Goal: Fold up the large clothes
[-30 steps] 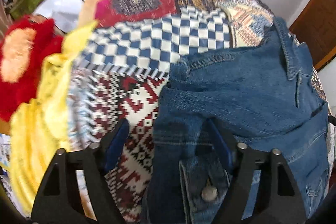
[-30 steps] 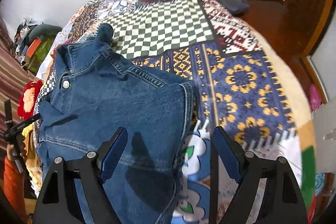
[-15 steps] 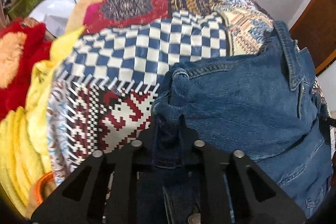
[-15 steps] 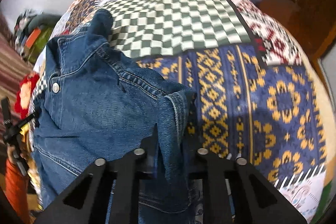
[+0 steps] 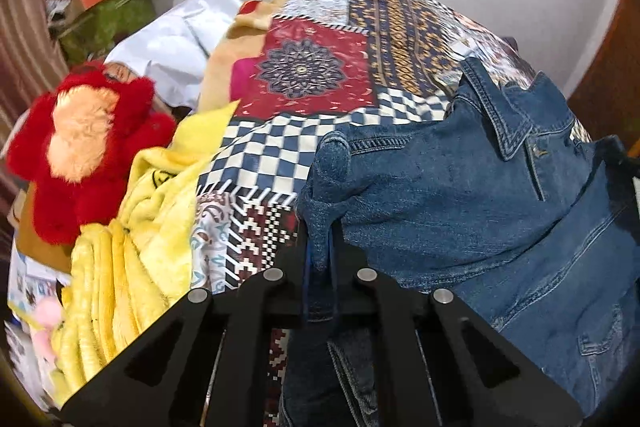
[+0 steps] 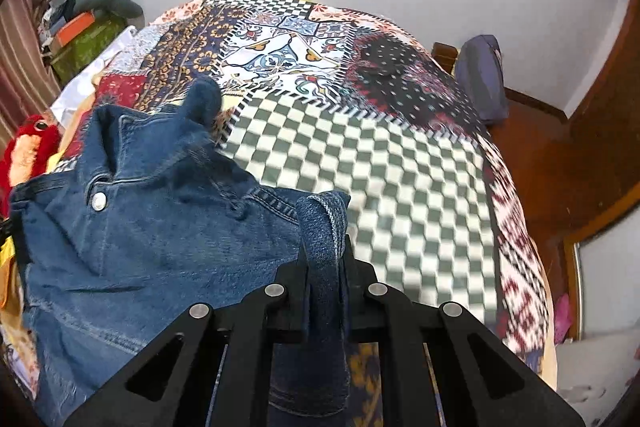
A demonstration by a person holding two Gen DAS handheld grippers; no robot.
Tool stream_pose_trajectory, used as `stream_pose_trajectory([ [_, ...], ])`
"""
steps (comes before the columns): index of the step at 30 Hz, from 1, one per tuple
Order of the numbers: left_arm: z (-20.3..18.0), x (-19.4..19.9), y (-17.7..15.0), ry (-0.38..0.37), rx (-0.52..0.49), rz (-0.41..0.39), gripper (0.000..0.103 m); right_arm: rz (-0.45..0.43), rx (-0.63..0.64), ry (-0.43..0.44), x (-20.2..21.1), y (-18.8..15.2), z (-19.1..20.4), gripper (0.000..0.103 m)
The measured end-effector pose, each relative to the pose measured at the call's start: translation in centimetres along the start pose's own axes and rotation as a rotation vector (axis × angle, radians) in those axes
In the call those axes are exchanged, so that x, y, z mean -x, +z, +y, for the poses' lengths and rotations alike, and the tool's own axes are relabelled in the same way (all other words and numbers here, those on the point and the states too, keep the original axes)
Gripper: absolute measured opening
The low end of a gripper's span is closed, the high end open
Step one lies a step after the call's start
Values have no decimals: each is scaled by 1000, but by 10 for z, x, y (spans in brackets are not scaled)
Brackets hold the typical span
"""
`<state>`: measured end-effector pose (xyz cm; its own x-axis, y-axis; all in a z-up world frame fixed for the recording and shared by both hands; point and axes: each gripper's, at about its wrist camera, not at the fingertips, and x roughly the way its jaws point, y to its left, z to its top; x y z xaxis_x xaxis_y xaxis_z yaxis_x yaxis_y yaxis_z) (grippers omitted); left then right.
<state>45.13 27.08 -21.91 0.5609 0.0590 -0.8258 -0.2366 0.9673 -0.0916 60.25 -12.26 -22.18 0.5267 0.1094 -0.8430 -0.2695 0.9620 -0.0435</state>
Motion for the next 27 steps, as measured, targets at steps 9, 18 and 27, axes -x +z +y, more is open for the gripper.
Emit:
stream_pose_trajectory([
  [9,3,-53,-3,59,-5,97,14,115,-31,-76,-75,-5,-13,11],
  [18,-2,-65,-8,96,-22,96,18,93,32,-260,-67,-18,-25,94],
  [27,3,-43,-5,115,26,111,26,-8,-37,-126,17,-28,-47,94],
])
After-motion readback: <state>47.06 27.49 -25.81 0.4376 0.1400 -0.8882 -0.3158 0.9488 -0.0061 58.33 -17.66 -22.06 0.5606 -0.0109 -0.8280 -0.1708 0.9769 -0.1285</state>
